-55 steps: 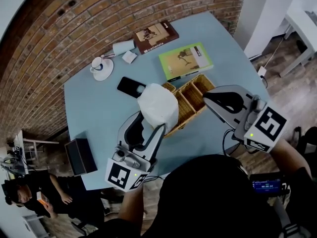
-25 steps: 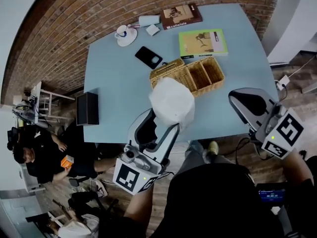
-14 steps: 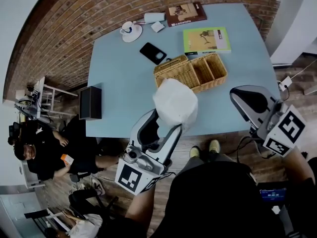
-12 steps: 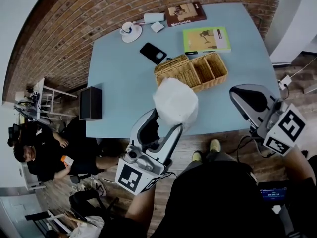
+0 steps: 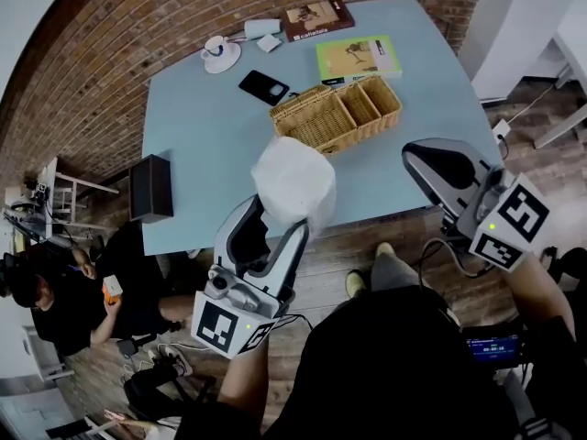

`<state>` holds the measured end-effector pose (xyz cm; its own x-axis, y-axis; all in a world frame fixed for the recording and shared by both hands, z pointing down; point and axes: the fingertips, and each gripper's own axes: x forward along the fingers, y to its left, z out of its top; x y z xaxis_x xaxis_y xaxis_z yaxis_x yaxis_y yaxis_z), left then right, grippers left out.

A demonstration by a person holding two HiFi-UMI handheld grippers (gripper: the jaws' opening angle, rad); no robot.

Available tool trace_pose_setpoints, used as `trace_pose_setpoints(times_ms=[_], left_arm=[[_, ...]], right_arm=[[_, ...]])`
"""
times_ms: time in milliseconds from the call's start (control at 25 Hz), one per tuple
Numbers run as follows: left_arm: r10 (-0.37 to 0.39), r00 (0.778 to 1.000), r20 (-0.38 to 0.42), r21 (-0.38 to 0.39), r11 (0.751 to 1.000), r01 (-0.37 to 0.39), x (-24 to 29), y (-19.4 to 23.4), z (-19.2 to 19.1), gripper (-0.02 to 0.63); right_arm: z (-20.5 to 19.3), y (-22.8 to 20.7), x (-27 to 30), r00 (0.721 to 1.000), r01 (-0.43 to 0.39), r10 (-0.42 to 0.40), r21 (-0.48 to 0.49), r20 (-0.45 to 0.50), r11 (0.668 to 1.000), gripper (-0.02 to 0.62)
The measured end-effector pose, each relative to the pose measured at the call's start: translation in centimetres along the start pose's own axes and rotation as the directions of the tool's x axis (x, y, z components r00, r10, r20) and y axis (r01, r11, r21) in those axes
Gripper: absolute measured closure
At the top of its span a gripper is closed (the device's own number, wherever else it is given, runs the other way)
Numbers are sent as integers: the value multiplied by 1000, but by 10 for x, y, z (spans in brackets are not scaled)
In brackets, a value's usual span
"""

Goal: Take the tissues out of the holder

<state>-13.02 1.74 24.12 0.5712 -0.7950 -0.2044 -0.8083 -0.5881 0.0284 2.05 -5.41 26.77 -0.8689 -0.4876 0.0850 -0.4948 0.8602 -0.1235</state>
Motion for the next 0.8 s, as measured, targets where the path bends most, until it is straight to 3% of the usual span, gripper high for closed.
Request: trace_pose_setpoints(times_ms=[360, 800], left_arm=[[-44, 999, 18, -5, 999, 44, -39, -29, 2, 371], [2, 1000, 18, -2, 1000, -2, -39, -44, 20, 371]], right_arm=[[-16, 40, -31, 999, 46, -46, 0, -6, 999, 601], [-4, 44, -49, 999, 40, -40, -4, -1, 999, 601]])
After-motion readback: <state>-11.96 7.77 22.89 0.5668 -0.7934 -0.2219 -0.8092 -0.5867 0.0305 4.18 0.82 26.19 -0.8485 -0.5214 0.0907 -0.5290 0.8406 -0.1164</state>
